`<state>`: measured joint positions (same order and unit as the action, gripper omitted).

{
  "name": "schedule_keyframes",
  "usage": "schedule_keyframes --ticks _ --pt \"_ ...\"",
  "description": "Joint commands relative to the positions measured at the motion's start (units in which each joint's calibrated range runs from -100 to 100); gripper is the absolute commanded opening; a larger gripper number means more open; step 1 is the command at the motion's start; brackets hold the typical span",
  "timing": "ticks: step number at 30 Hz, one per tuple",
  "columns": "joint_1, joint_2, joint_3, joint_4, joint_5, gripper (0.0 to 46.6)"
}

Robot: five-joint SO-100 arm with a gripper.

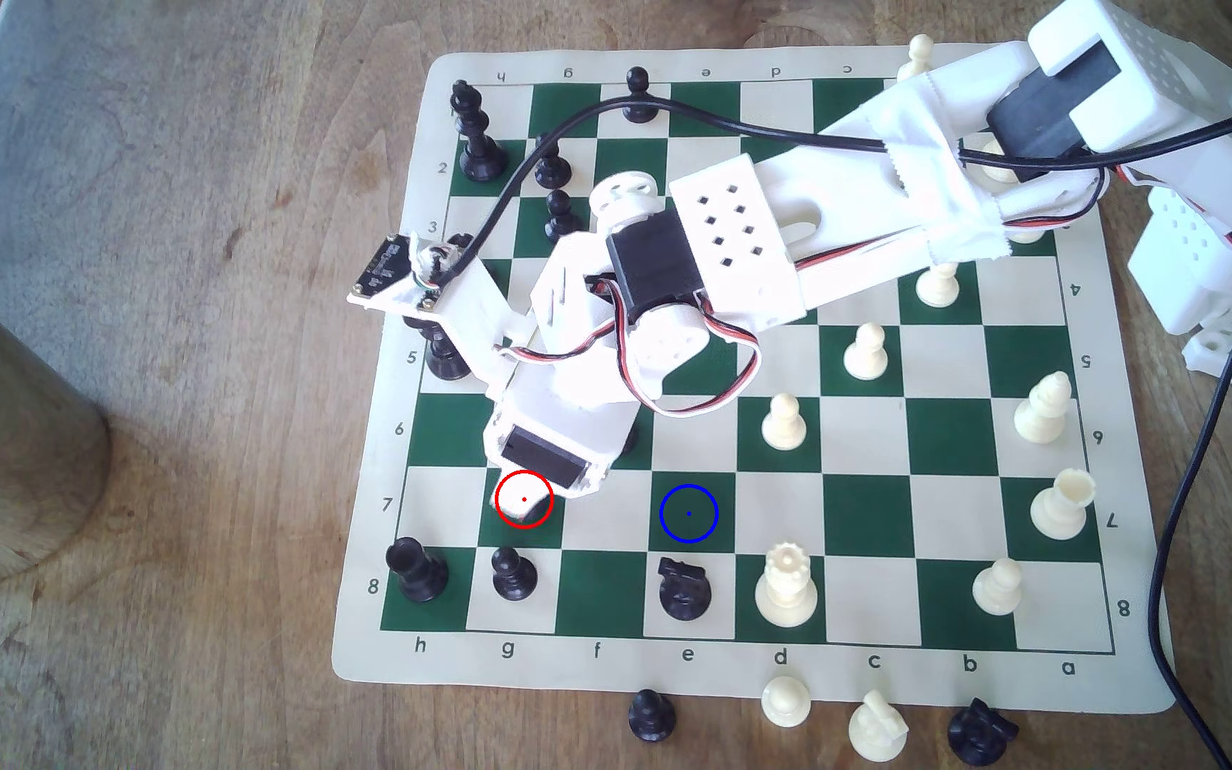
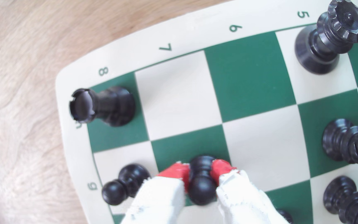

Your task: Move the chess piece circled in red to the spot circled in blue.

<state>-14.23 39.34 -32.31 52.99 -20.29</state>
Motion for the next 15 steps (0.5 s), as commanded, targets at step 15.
schedule_keyframes --ticks 15 --pt "1.6 -13.36 -6.58 -1.8 -1.12 0.4"
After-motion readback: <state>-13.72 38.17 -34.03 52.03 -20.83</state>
